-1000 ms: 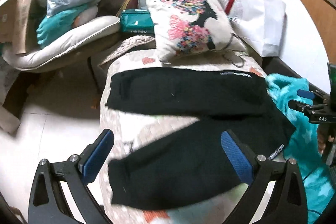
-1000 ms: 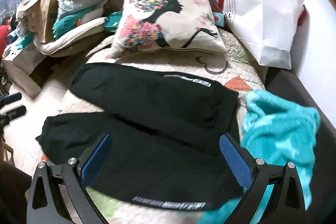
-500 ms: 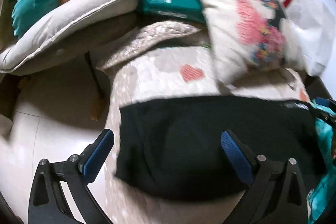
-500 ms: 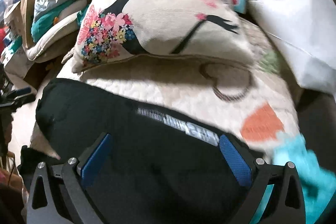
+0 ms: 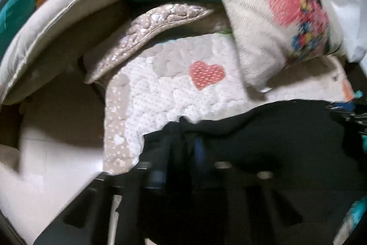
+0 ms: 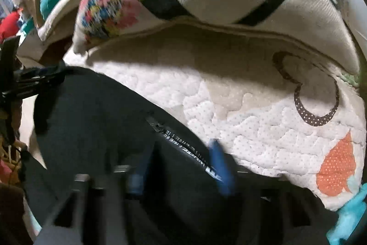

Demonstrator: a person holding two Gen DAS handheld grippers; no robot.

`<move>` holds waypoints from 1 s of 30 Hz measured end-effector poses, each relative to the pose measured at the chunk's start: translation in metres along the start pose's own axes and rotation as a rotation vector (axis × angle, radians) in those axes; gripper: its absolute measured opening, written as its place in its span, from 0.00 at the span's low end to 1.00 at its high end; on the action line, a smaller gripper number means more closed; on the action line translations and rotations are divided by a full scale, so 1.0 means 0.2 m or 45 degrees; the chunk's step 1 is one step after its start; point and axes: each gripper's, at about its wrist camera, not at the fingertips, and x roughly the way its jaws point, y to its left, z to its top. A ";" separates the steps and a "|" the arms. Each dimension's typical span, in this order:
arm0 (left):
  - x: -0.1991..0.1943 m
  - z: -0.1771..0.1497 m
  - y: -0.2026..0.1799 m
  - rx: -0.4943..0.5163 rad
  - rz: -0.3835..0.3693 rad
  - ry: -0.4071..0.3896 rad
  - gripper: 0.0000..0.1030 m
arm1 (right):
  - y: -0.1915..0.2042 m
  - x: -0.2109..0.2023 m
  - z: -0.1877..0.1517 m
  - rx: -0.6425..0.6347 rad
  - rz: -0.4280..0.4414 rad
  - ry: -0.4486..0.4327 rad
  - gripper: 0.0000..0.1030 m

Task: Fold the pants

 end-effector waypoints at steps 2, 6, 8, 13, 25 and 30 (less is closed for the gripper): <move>-0.05 -0.01 -0.02 0.009 -0.006 -0.025 0.13 | 0.01 -0.06 0.00 0.025 0.040 -0.029 0.21; -0.21 -0.08 -0.06 0.023 -0.016 -0.097 0.12 | 0.08 -0.18 -0.03 0.011 0.017 -0.086 0.17; -0.31 -0.13 -0.07 0.015 -0.023 -0.142 0.12 | 0.13 -0.25 -0.06 0.002 -0.003 -0.114 0.17; -0.60 -0.26 -0.05 -0.039 -0.069 -0.247 0.12 | 0.25 -0.46 -0.19 0.002 -0.032 -0.178 0.16; -0.92 -1.01 -0.21 -0.008 -0.053 -0.204 0.12 | 0.58 -0.64 -0.83 -0.099 -0.130 -0.004 0.15; -0.85 -1.26 -0.22 -0.081 0.068 0.013 0.12 | 0.72 -0.49 -1.14 -0.180 -0.144 0.255 0.18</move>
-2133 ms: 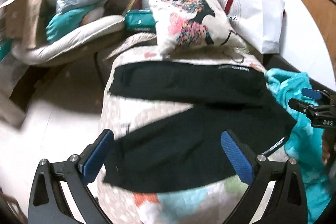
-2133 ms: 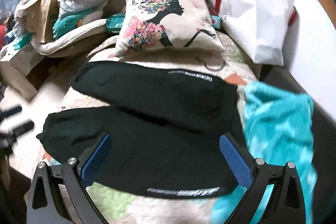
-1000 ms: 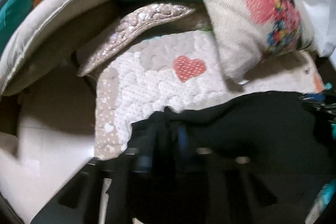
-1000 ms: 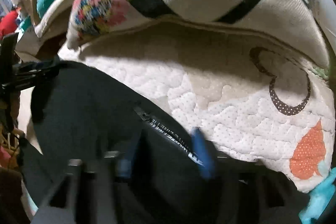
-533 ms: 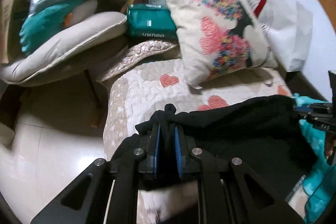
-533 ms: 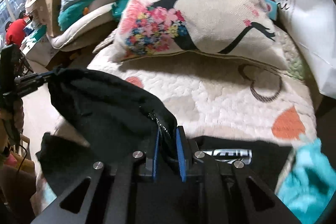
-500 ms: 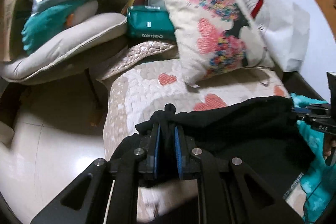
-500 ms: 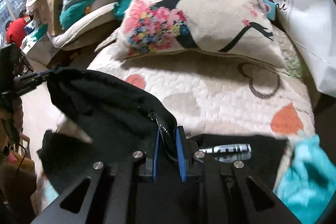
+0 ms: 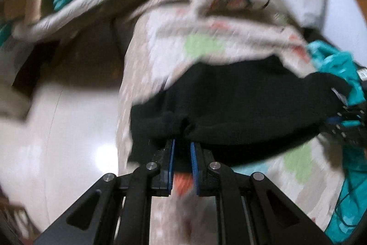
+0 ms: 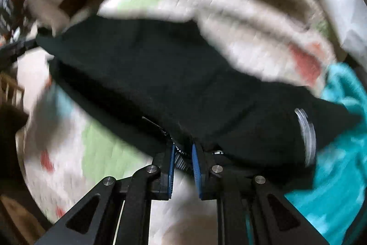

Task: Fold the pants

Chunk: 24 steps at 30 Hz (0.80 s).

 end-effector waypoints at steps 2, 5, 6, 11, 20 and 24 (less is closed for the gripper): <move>0.04 -0.05 0.06 -0.089 0.036 0.098 0.13 | 0.04 0.06 -0.07 -0.007 -0.011 0.089 0.20; 0.03 -0.12 0.24 -0.330 -0.021 0.184 0.17 | 0.04 0.05 -0.13 0.045 0.011 0.113 0.44; 0.01 -0.14 0.30 -0.394 -0.044 0.178 0.21 | 0.01 0.01 -0.14 0.076 0.017 0.090 0.50; -0.11 -0.09 0.40 -0.492 -0.008 0.062 0.35 | -0.17 -0.19 -0.12 0.226 -0.001 -0.076 0.59; 0.29 0.15 0.29 -0.483 -0.048 0.172 0.48 | -0.12 -0.18 0.26 0.289 0.110 -0.198 0.59; 0.38 0.17 0.30 -0.414 -0.068 0.206 0.40 | -0.11 -0.13 0.34 0.303 0.049 -0.220 0.59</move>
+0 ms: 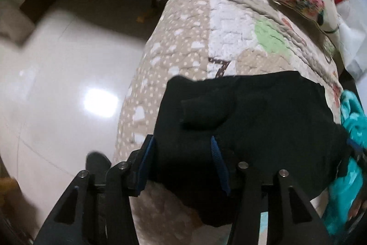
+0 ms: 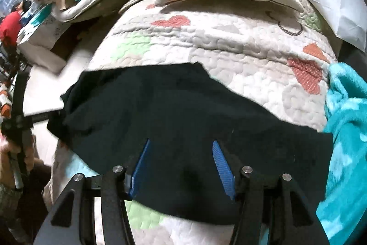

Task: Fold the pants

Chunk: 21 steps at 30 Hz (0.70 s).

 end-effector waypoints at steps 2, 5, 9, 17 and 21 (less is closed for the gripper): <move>-0.03 0.03 -0.01 0.019 0.062 -0.047 0.24 | 0.00 0.04 0.03 0.022 -0.015 -0.003 0.59; -0.06 0.09 0.04 -0.034 0.194 -0.135 0.26 | 0.01 0.14 0.10 0.060 -0.008 0.003 0.59; -0.06 0.10 0.14 -0.172 0.121 -0.124 0.32 | 0.19 0.25 0.22 0.029 0.076 -0.001 0.59; -0.28 0.03 0.43 -0.532 -0.123 -0.241 0.32 | 0.88 0.37 0.42 -0.371 0.284 -0.030 0.59; -0.38 0.00 0.60 -0.697 -0.155 -0.316 0.33 | 1.19 0.48 0.46 -0.572 0.354 0.024 0.62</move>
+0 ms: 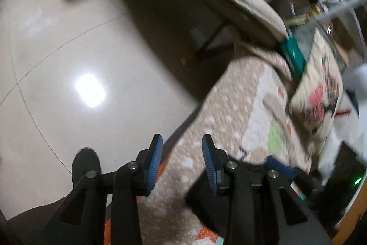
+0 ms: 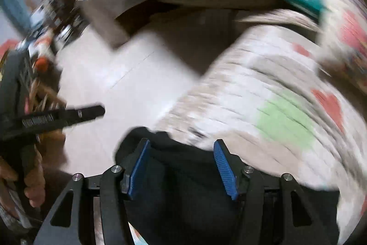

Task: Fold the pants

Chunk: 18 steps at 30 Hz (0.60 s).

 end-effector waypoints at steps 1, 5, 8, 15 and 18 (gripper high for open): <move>-0.01 0.01 0.02 -0.024 -0.003 -0.011 0.33 | 0.06 0.06 0.03 -0.062 0.014 0.040 0.64; -0.01 0.02 0.03 -0.061 -0.054 0.021 0.33 | 0.23 0.29 0.05 -0.242 -0.010 0.214 0.80; 0.00 0.02 0.03 -0.086 -0.083 0.032 0.33 | 0.33 0.41 0.01 -0.422 -0.192 0.324 0.46; -0.07 0.03 0.06 -0.109 -0.053 -0.052 0.34 | 0.24 0.31 0.15 -0.176 -0.107 0.139 0.23; -0.05 0.02 0.07 -0.131 -0.050 -0.038 0.35 | 0.16 0.29 0.18 -0.034 0.021 0.095 0.55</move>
